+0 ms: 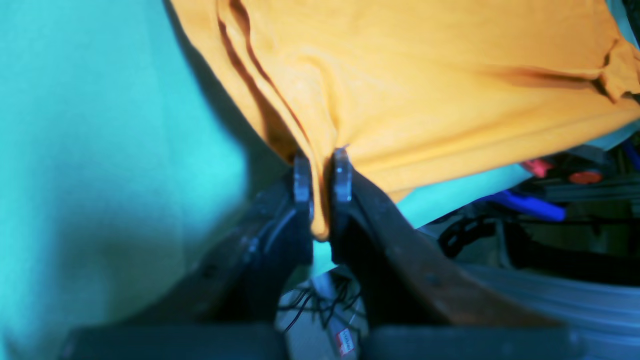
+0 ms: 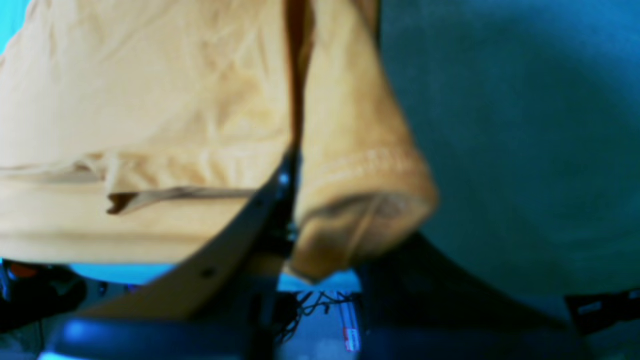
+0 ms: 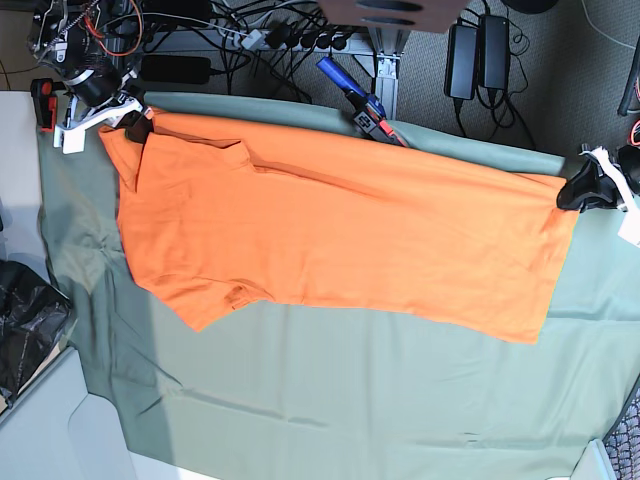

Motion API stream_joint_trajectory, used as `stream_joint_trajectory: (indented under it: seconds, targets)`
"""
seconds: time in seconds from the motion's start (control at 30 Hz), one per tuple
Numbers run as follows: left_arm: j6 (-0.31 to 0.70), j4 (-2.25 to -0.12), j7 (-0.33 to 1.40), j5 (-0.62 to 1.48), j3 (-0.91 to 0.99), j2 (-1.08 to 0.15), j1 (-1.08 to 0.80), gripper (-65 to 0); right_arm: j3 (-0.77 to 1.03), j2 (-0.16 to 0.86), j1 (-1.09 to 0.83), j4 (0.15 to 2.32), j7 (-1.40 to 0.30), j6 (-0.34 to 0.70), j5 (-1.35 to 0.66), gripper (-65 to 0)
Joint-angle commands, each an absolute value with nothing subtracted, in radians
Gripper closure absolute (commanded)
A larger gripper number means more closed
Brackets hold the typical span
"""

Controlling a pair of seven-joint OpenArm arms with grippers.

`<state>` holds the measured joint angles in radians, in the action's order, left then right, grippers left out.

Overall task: Fold the T-shirt properly
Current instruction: 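Regrasp the folded edge and pull the shirt flat, then release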

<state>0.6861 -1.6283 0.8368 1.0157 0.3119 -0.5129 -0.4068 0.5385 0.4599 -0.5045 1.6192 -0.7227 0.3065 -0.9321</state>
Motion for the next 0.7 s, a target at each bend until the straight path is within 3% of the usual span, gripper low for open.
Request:
stream_joint_trajectory:
  seconds: [0.0,0.07,0.1,0.13,0.2,0.27,0.3,0.67]
  targets:
    - [0.698,-1.644,0.812,1.028,0.324,-0.532,-0.405,0.0,0.555,0.481,-0.508,1.633,-0.704,0.397,-0.919,0.0]
    - [0.698,-1.644,0.807,1.028,0.324,-0.532,-0.405,0.0,0.555,0.481,-0.508,1.633,-0.704,0.397,-0.912,0.0]
    - [0.698,-1.644,0.804,1.028,0.324,-0.532,-0.405,-6.5,0.555,0.481,-0.508,1.633,-0.704,0.397,-0.908,0.0]
    - [0.698,-1.644,0.804,1.028,0.324,-0.532,-0.405,-14.4,0.555,0.481,-0.508,1.633,-0.704,0.397,-0.900,-5.0]
    - [0.698,-1.644,0.805,1.027,0.324,-0.532,-0.405,-27.7,0.555,0.481,-0.508,1.633,-0.704,0.397,-0.888,-24.3]
    - [0.698,-1.644,0.806,1.028,0.324,-0.532,-0.406,-32.3,0.555,0.481,-0.511,1.633,-0.704,0.397,-0.869,-40.7]
    - [0.698,-1.644,0.807,1.028,0.324,-0.533,-0.407,-32.2,0.555,0.481,-0.511,1.633,-0.704,0.397,-0.867,-44.4]
    - [0.698,-1.644,0.811,1.044,0.380,-0.541,-0.354,-32.2,0.675,0.485,-0.504,1.633,-0.699,0.397,-0.868,-44.1]
